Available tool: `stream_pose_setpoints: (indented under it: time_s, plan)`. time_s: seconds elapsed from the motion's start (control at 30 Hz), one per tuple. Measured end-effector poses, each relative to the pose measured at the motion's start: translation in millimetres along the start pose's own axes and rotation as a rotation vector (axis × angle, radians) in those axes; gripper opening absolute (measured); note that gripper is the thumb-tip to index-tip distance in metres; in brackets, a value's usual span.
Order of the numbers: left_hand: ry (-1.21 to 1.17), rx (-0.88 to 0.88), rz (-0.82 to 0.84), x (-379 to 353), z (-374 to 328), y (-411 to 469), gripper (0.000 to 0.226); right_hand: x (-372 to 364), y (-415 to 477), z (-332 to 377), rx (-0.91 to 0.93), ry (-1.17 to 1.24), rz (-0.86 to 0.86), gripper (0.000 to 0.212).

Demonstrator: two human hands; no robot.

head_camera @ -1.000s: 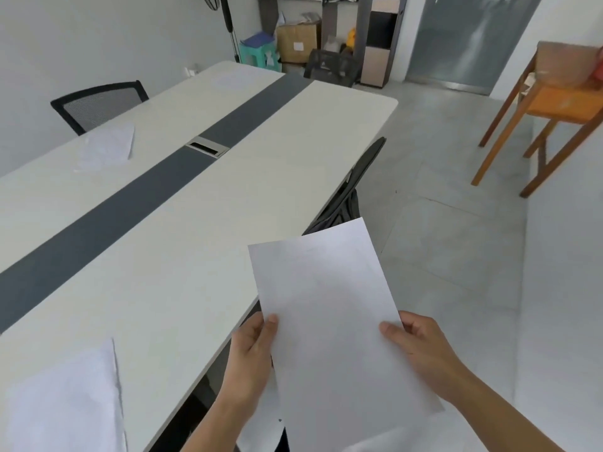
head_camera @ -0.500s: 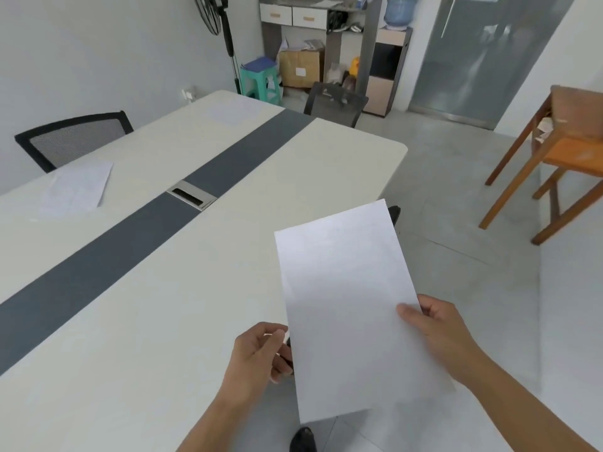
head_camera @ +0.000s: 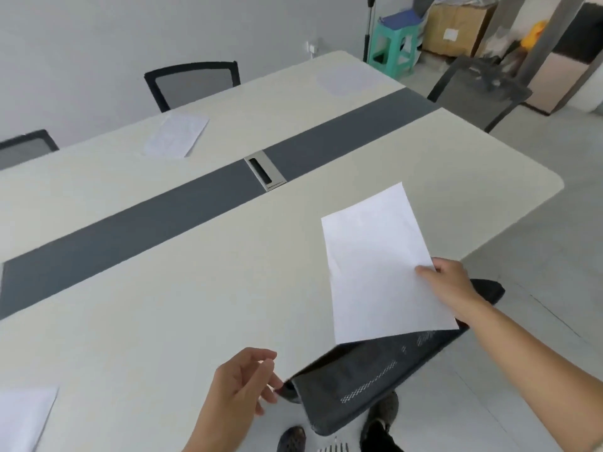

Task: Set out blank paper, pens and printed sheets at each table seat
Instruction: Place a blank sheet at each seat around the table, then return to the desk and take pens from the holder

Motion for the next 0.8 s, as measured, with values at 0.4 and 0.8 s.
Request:
stream_pose_setpoints:
  time_s: [0.4, 0.8]
  plan:
    - [-0.050, 0.228, -0.312, -40, 4, -60, 0.014, -38, 138, -8, -0.095, -0.311, 0.112, 0.021]
    - [0.043, 0.056, -0.114, -57, -20, -44, 0.016, 67, 29, 0, 0.052, -0.012, 0.062, 0.022]
Point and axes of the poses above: each hand's wrist, its own y-axis towards the middle knuckle, its own x-axis out of the back of the hand, z = x × y, the point moved 4 cm from there along y, towards the middle knuckle, and after that the axes turned 6 degrees about -x, right-handed, at the moved point
